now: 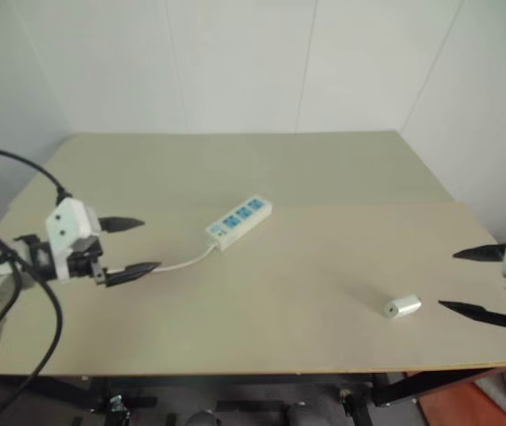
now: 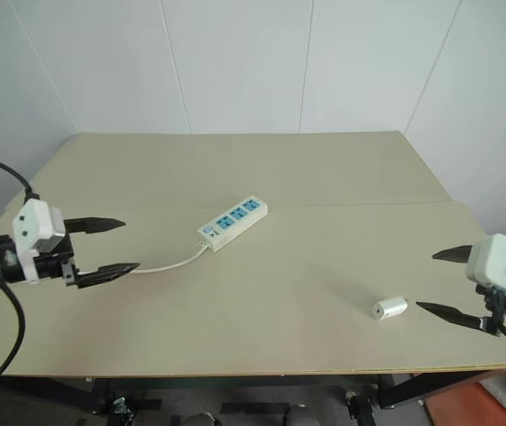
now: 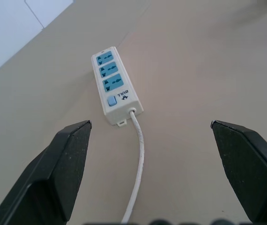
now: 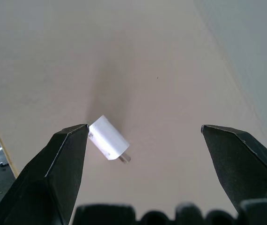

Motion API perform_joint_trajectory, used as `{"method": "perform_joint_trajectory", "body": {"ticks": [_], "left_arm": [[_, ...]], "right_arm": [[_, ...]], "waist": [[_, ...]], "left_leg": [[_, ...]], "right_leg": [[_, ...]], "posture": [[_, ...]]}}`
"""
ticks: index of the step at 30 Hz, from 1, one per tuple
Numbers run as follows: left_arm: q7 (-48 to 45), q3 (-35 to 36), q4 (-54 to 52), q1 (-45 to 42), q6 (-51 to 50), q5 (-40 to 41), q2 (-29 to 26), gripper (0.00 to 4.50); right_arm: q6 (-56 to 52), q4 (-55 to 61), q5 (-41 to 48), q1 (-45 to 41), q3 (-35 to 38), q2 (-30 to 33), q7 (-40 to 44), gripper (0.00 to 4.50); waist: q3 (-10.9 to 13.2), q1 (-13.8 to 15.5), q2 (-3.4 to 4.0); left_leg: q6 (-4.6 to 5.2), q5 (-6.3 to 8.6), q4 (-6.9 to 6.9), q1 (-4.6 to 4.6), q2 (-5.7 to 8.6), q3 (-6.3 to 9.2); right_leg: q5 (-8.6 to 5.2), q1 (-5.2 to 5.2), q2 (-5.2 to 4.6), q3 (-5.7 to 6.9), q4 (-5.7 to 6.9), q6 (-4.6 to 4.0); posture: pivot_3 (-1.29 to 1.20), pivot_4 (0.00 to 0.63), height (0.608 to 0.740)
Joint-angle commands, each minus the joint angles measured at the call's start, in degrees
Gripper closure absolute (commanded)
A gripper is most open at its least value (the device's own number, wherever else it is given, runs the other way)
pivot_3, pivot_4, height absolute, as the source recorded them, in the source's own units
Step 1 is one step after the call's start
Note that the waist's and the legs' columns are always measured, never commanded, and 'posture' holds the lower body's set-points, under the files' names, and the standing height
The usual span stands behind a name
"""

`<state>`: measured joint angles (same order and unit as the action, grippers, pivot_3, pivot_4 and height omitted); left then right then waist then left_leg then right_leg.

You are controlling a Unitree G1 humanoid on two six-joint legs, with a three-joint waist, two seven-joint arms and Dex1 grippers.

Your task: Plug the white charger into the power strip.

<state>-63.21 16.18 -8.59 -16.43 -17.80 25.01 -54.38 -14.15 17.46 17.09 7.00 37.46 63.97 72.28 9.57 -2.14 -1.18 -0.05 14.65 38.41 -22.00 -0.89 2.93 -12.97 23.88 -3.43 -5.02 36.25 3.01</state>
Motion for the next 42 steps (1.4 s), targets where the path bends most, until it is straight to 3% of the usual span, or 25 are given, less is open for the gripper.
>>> {"method": "perform_joint_trajectory", "body": {"ticks": [1, 10, 17, 33, 42], "left_arm": [[4.4, -2.9, 3.9, -6.5, 0.9, -2.1, 2.9, 0.05], [9.9, -13.1, 21.7, -21.2, 7.5, -9.4, 17.9, 0.05], [14.8, -17.4, 35.6, -25.7, 13.1, -15.2, 27.0, 0.05], [20.7, -17.2, 68.2, -37.2, 24.8, -20.7, 35.8, 0.05], [20.1, -17.8, 77.4, -40.2, 26.2, -23.3, 38.6, 0.05]], "right_arm": [[1.7, -0.6, 1.6, -4.6, -2.0, -0.1, -2.5, 0.00], [2.0, -3.6, 2.0, -20.1, -16.6, -2.9, -7.0, 0.00], [1.1, -4.7, 2.7, -25.1, -20.5, -4.9, -9.6, 0.00], [-1.6, -1.0, 3.9, -23.6, -19.4, -5.2, -10.9, 0.00], [-2.7, 1.3, 5.1, -22.7, -18.3, -5.3, -11.7, 0.00]], "waist": [[0.0, 0.1, 0.00], [0.0, 0.0, -0.03], [0.0, 0.1, -0.03], [0.0, 1.0, -0.03], [0.0, 1.3, -0.04]], "left_leg": [[0.00, 0.00, 0.01, 0.00, 0.00, 0.01], [0.00, 0.00, 0.10, -0.07, 0.04, 0.07], [0.01, 0.00, 0.26, -0.31, 0.05, 0.09], [0.02, 0.00, 0.36, -0.31, 0.11, 0.09], [0.02, 0.00, 0.38, -0.31, 0.13, 0.09]], "right_leg": [[0.01, -0.01, 0.00, 0.00, -0.01, 0.01], [0.05, 0.00, -0.01, 0.02, 0.03, 0.00], [0.05, 0.23, 0.00, 0.01, 0.09, 0.00], [0.05, 0.22, -0.01, 0.00, 0.19, 0.03], [0.05, 0.18, -0.02, 0.00, 0.18, 0.05]], "posture": [[0.00, 0.150, 0.740], [0.00, 0.150, 0.740], [0.00, 0.150, 0.740], [0.00, 0.150, 0.740], [0.00, 0.150, 0.740]]}}
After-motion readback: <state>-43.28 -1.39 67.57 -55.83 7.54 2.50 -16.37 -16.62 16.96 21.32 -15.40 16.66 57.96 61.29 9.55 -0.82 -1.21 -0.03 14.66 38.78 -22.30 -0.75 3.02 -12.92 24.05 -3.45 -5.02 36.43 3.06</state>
